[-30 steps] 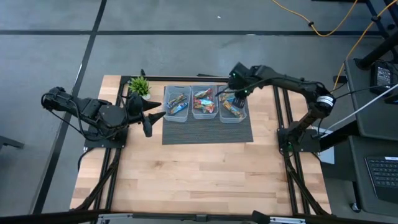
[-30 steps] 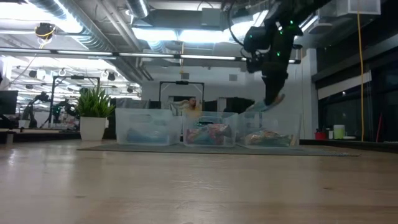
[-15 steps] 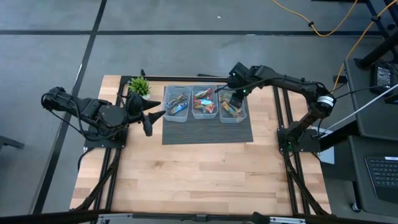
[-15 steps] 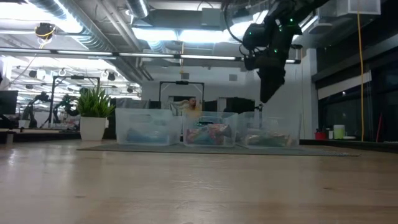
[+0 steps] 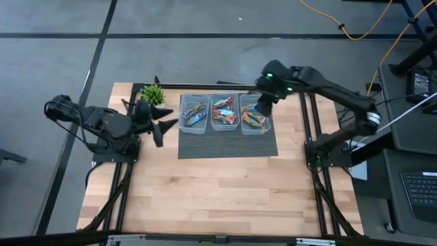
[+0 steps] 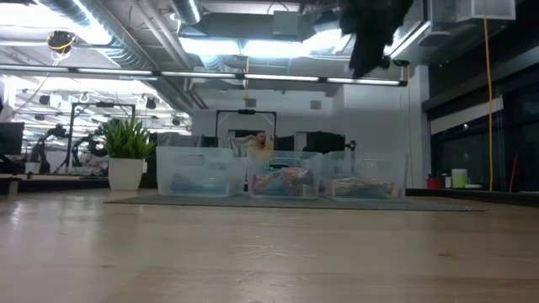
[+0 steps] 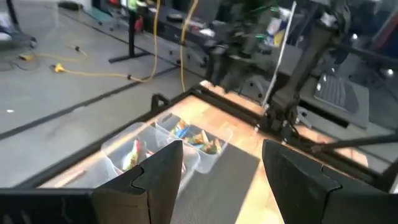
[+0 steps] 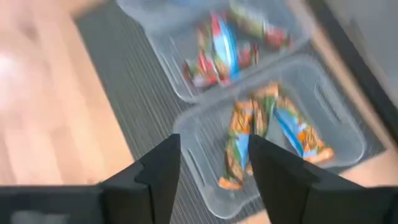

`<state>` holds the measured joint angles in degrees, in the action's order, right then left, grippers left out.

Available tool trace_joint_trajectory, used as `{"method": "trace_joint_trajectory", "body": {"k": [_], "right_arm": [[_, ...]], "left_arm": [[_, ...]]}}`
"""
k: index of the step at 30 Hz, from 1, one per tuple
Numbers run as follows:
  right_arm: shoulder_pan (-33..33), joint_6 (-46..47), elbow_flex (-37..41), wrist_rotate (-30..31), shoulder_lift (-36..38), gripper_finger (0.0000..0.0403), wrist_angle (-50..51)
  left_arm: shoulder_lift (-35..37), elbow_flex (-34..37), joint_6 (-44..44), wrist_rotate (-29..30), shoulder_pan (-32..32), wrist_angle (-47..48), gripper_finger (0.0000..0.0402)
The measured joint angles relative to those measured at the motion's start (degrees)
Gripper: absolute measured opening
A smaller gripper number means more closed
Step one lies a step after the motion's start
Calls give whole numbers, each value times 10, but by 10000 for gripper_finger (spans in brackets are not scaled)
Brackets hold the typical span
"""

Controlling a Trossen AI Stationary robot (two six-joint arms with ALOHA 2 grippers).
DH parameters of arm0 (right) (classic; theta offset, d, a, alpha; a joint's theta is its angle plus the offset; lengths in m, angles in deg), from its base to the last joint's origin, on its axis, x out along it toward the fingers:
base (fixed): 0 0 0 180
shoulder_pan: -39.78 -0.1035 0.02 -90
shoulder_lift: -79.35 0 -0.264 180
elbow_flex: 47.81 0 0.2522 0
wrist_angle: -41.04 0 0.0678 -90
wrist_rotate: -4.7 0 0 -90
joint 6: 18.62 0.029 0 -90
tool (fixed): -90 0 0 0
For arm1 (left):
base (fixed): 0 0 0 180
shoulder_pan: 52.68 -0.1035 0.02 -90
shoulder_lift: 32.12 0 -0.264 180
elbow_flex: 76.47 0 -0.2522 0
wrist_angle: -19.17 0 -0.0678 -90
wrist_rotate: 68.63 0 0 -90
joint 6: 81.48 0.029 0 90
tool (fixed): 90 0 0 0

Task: Pick and place Granola Bars by type
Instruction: Return to Home Position

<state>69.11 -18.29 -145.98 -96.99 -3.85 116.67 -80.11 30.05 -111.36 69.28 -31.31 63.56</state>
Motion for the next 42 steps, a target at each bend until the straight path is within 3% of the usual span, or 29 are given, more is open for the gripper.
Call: {"method": "trace_joint_trajectory", "body": {"k": [4, 9, 14, 18, 21, 24, 30, 32, 34, 38, 42], "right_arm": [[-35, 28, 4, 40, 91, 180, -19], [-108, 47, 4, 177, 218, 174, -26], [-184, 93, 4, 360, 322, 174, -7], [-213, 122, 7, 437, 363, 174, 27], [-218, 129, 29, 446, 374, 174, 30], [-218, 129, 57, 446, 377, 174, 18], [-218, 114, 120, 436, 371, 174, -59], [-218, 102, 135, 429, 368, 174, -91], [-218, 87, 146, 421, 365, 174, -114], [-218, 67, 152, 416, 359, 174, -131], [-218, 67, 152, 416, 359, 174, -133]], "left_arm": [[44, 0, 8, 56, 13, 4, 214], [119, 0, 61, 108, 27, 14, 214], [192, 0, 151, 89, 29, 14, 214], [258, 0, 153, 22, 29, 58, 214], [311, 21, 103, -27, 29, 103, 214], [374, 82, 72, -84, 30, 81, 214], [478, 304, 74, -184, 41, -165, 214], [479, 357, 94, -193, 38, -244, 214], [478, 383, 96, -216, 29, -266, 214], [479, 409, 60, -229, -13, -262, 214], [479, 428, 43, -286, -83, -287, 214]]}}
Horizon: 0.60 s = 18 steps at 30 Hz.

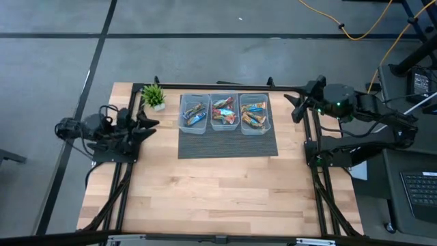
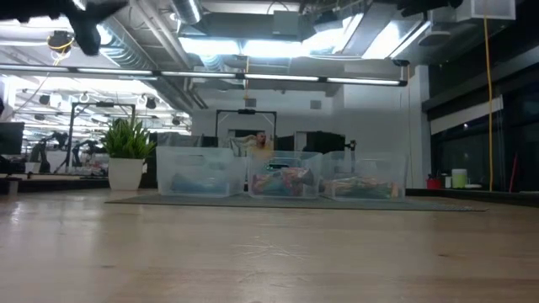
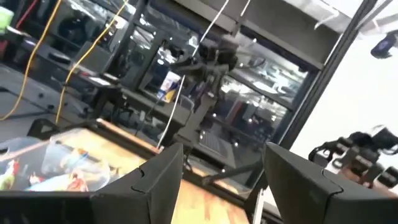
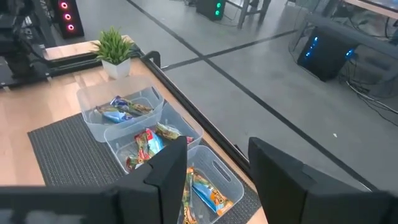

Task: Pick and place Granola Bars by type
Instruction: Return to Home Position

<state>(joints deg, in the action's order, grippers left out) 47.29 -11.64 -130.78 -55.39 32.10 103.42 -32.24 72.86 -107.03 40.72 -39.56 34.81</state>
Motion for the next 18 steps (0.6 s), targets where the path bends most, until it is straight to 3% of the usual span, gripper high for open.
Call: {"method": "trace_joint_trajectory", "body": {"k": [8, 12, 14, 18], "right_arm": [[0, 4, 0, -30, 1, 174, -13], [-7, 18, 0, -35, 1, 174, -13], [-13, 17, 0, -35, 1, 174, -13], [-22, 17, 0, -35, 1, 174, -12]], "left_arm": [[-6, 119, -67, -161, -177, -49, 193], [-4, 131, -58, -243, -241, -57, 170], [-9, 131, -21, -239, -253, -42, 160], [-29, 132, 59, -157, -255, -14, 147]]}}
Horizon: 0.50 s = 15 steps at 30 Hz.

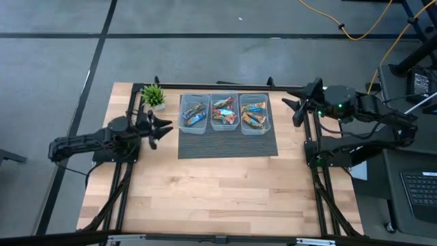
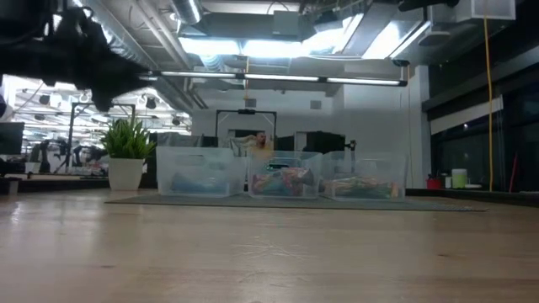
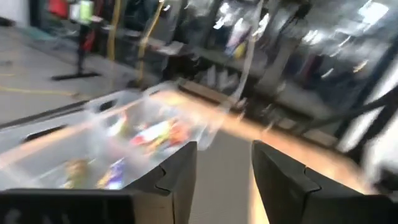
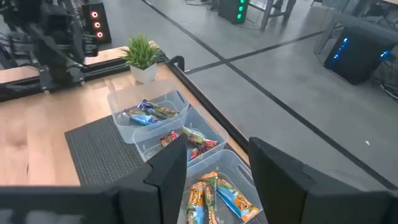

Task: Pick and place Granola Bars by type
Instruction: Return to Home Position

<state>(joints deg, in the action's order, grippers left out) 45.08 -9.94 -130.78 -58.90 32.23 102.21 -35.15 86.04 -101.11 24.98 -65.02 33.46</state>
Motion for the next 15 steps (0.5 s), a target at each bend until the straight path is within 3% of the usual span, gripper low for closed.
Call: {"method": "trace_joint_trajectory", "body": {"k": [5, 11, 15], "right_arm": [[-5, -16, 0, 0, 0, 174, 10], [-5, -15, 0, 0, 0, 174, 12], [-5, -15, 0, 0, 0, 174, 12]], "left_arm": [[-43, 0, 78, 23, 15, 32, 138], [-58, 0, 106, 30, 25, 18, 127], [-57, 0, 176, 2, 25, 42, 123]]}}
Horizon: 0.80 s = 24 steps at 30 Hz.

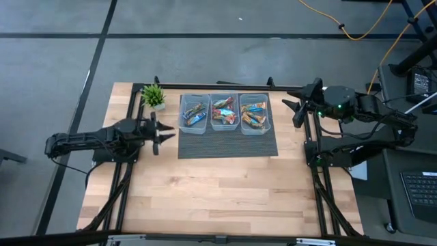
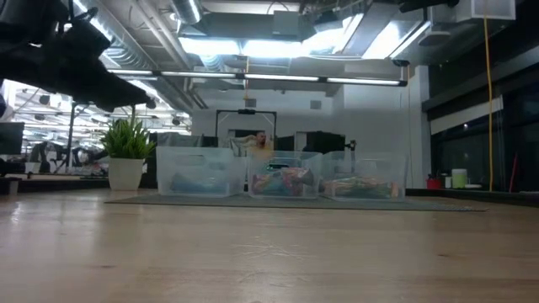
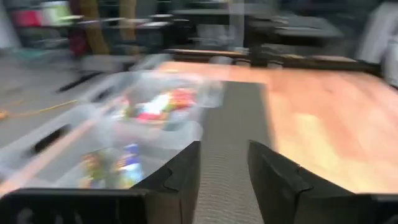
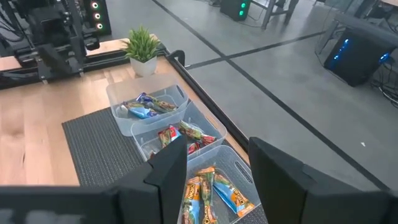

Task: Pick and place Granola Bars by type
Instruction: Return to Home Position

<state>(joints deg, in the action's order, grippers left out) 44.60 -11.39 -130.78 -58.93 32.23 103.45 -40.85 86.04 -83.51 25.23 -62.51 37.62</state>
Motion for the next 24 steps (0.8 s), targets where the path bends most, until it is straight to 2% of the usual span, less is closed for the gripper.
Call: {"method": "trace_joint_trajectory", "body": {"k": [3, 5, 10, 15, 24], "right_arm": [[0, 0, 0, 0, 0, 174, 0], [0, 0, 0, 0, 0, 174, 0], [0, 0, 0, -1, 0, 174, 0], [0, -1, 0, 0, 0, 174, 0], [0, -1, 0, -1, 0, 174, 2]], "left_arm": [[0, 0, 49, -76, 0, 4, 123], [0, 0, 61, -97, 0, 2, 123], [0, 0, 7, -42, 0, -5, 125], [0, 0, -7, 5, 0, -6, 123], [0, 0, -17, 18, 0, -6, 123]]}}
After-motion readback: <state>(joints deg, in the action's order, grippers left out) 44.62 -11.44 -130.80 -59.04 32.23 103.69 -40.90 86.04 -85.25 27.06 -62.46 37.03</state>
